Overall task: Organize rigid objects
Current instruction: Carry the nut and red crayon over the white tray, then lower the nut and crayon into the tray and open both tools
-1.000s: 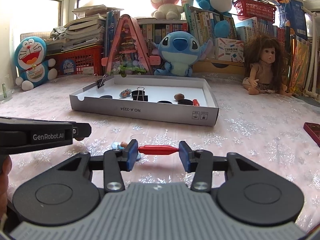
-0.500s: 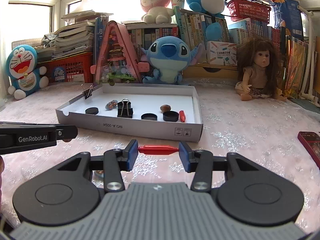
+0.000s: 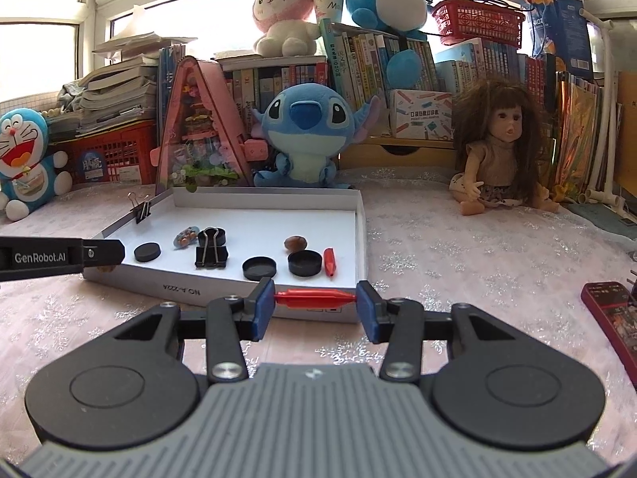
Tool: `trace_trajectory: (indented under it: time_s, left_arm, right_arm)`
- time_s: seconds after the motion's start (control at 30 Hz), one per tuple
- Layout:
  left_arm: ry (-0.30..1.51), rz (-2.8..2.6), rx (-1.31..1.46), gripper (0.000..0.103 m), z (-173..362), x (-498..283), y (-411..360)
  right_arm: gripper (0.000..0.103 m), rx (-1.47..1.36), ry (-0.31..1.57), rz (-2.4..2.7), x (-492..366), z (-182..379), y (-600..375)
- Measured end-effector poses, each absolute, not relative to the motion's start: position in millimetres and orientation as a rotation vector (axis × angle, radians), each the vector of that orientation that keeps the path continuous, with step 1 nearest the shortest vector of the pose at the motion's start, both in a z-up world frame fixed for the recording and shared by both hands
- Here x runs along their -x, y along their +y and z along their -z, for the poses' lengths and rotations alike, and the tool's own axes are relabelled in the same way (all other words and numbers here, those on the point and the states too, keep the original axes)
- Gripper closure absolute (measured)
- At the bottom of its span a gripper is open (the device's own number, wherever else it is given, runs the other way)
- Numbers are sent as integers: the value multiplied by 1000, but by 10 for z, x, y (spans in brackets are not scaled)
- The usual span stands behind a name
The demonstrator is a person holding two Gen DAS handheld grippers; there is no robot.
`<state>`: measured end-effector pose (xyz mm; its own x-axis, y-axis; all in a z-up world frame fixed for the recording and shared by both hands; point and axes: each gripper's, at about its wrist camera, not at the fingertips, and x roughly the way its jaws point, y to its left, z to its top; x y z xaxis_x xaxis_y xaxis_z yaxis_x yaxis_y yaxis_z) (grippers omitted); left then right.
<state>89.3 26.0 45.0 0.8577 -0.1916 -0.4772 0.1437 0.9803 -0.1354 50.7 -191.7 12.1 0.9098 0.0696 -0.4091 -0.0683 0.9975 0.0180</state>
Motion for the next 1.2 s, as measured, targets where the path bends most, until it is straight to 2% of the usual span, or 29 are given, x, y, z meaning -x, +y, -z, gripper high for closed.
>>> trace_trajectory:
  time_s: [1.2]
  left_arm:
    - [565,119,154,86,-495,-1272,356]
  right_arm:
    - [53,-9,431,-85,-949,-154,-2065]
